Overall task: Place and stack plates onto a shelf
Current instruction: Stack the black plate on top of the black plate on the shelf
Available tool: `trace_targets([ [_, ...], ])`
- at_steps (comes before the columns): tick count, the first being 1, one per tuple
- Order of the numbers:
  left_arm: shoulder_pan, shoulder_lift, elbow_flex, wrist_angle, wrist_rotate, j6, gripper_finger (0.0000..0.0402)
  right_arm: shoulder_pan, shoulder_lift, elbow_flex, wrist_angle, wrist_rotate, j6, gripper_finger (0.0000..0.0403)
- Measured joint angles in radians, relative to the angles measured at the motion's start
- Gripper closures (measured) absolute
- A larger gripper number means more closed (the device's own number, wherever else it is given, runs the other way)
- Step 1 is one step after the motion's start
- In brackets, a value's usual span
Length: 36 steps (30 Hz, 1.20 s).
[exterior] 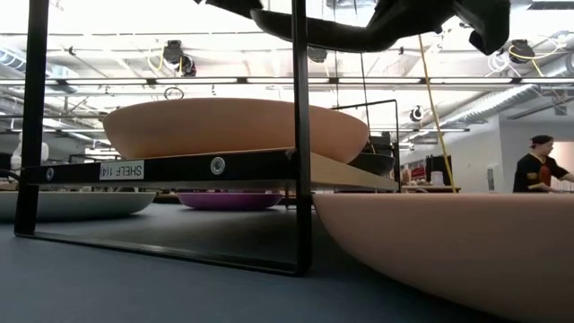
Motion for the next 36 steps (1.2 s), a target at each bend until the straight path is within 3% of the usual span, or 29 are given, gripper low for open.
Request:
trace_targets([
  [6, -0.040, -0.070, -0.011, -0.149, -0.033, -0.077, 0.0192, -0.016, 0.000, 0.000, 0.006, -0.163, 0.093, 0.0403],
  [10, -0.096, -0.164, -0.092, -0.117, -0.087, -0.082, 0.0192, -0.040, 0.000, 0.001, 0.008, -0.205, 0.144, 0.0403],
  [16, -0.130, -0.326, -0.320, 0.153, -0.131, -0.051, 0.0192, -0.133, 0.000, 0.001, 0.012, -0.356, 0.208, 0.0403],
  [22, -0.146, -0.423, -0.534, 0.417, -0.119, 0.083, 0.0192, -0.232, 0.000, 0.001, 0.014, -0.410, 0.246, 0.0403],
  [26, -0.146, -0.454, -0.573, 0.443, -0.120, 0.083, 0.0192, -0.279, 0.005, 0.001, 0.015, -0.517, 0.311, 0.0403],
  [36, -0.151, -0.462, -0.575, 0.424, -0.118, 0.075, 0.0192, -0.337, 0.057, 0.000, 0.034, -0.536, 0.379, 0.0403],
])
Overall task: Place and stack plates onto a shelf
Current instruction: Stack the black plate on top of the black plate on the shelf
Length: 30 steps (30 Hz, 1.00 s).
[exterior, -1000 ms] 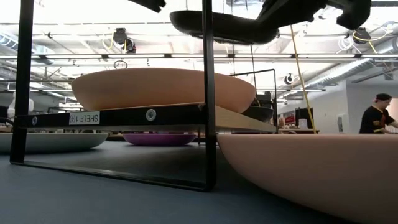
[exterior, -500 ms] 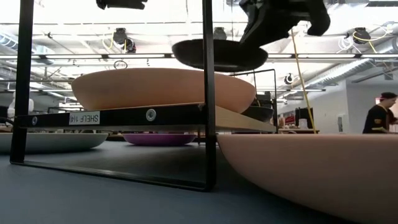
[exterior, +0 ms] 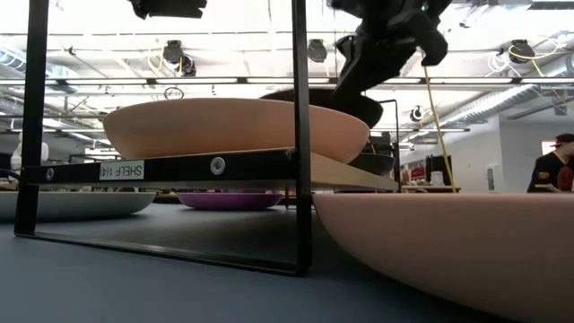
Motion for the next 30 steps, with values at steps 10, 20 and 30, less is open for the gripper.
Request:
trace_targets([
  [10, 0.000, -0.008, 0.000, -0.027, 0.004, 0.016, 0.0192, -0.015, 0.018, -0.002, -0.003, 0.001, 0.065, 0.0403],
  [20, 0.000, -0.013, 0.001, -0.013, 0.003, 0.020, 0.0192, -0.014, 0.019, -0.083, 0.068, 0.005, 0.104, 0.0401],
  [30, 0.000, -0.013, 0.001, -0.013, 0.003, 0.027, 0.0192, -0.014, 0.018, -0.122, 0.096, 0.008, 0.119, 0.0400],
])
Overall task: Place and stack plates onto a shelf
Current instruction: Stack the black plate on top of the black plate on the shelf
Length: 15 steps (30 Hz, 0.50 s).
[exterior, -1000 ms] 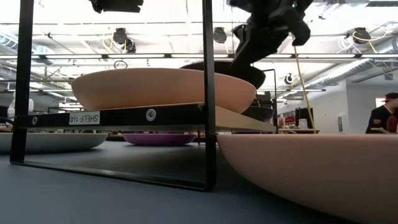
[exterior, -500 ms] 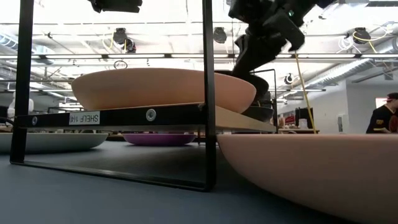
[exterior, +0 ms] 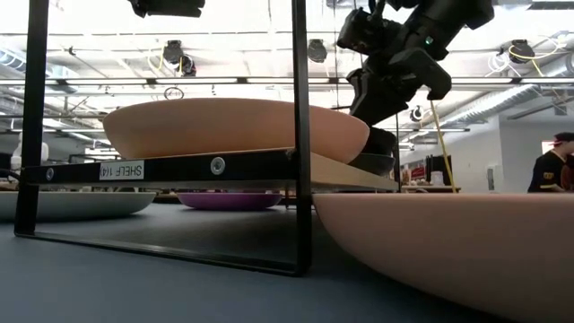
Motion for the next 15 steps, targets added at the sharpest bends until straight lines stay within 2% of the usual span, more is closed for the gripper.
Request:
trace_targets([
  [15, 0.000, 0.000, 0.000, 0.000, 0.000, -0.002, 0.0192, 0.001, 0.000, 0.000, 0.001, -0.008, 0.012, 0.0399],
])
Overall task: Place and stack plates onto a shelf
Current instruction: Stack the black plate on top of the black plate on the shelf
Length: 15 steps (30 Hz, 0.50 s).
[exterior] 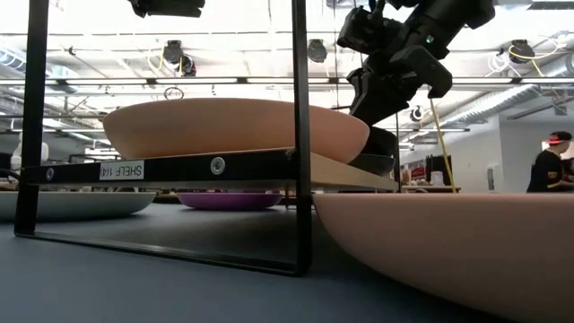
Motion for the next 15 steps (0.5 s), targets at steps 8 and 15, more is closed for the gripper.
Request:
trace_targets([
  [8, 0.000, 0.000, 0.000, 0.000, 0.000, -0.001, 0.0192, 0.010, 0.000, 0.000, 0.001, 0.001, 0.017, 0.0365],
  [15, 0.000, 0.000, 0.000, -0.001, 0.000, -0.001, 0.0192, 0.032, -0.021, 0.002, 0.000, 0.002, 0.023, 0.0324],
])
